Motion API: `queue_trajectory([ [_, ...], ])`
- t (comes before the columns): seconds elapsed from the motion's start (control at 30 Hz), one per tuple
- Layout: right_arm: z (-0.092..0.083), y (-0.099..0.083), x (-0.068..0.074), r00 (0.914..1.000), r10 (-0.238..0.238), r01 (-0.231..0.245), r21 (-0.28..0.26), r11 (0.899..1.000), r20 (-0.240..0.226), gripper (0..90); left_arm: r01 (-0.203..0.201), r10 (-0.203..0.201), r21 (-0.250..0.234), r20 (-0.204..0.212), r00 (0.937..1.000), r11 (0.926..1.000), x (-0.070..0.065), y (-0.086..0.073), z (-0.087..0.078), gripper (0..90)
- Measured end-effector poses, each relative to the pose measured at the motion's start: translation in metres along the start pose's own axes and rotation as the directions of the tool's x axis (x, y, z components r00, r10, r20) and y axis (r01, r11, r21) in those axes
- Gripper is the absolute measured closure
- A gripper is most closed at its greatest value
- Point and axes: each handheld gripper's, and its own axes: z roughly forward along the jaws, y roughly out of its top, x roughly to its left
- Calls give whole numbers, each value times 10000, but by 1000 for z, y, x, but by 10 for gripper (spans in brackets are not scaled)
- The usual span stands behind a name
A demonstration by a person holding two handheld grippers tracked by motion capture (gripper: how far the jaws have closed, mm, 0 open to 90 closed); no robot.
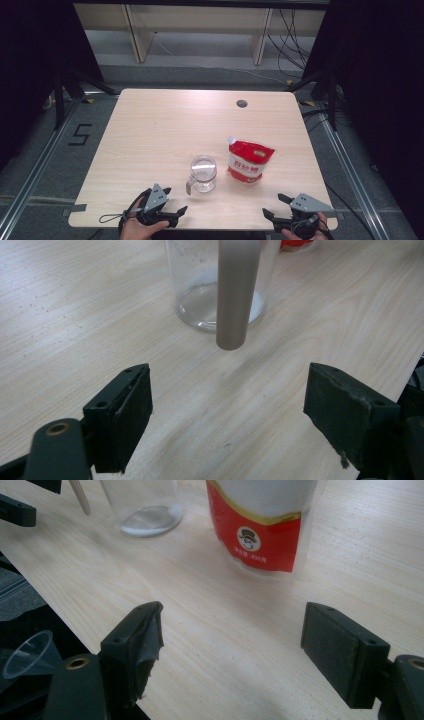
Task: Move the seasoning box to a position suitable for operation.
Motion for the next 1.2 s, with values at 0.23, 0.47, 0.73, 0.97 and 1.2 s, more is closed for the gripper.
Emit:
queue_trajectory([
  [0.23,2,0,-1,9997,-257,257,-23,9997,18,254,-21,21,-106,18,10000,9999,2,2,1,206],
  [0.47,3,0,-2,9992,-388,388,-86,9992,64,254,116,-116,-80,-11,9999,9999,0,4,4,215],
  [0.73,4,0,-3,9989,-463,463,-84,9989,9,254,-152,150,-112,-181,9997,9998,-1,11,8,250],
  [0.97,4,0,-1,9993,-363,362,97,9993,26,254,-223,221,-204,-117,9997,9995,-1,19,15,305],
  [1.2,5,0,-1,9993,-349,351,120,9993,-100,255,-212,206,-355,-165,9997,9991,2,24,19,402],
])
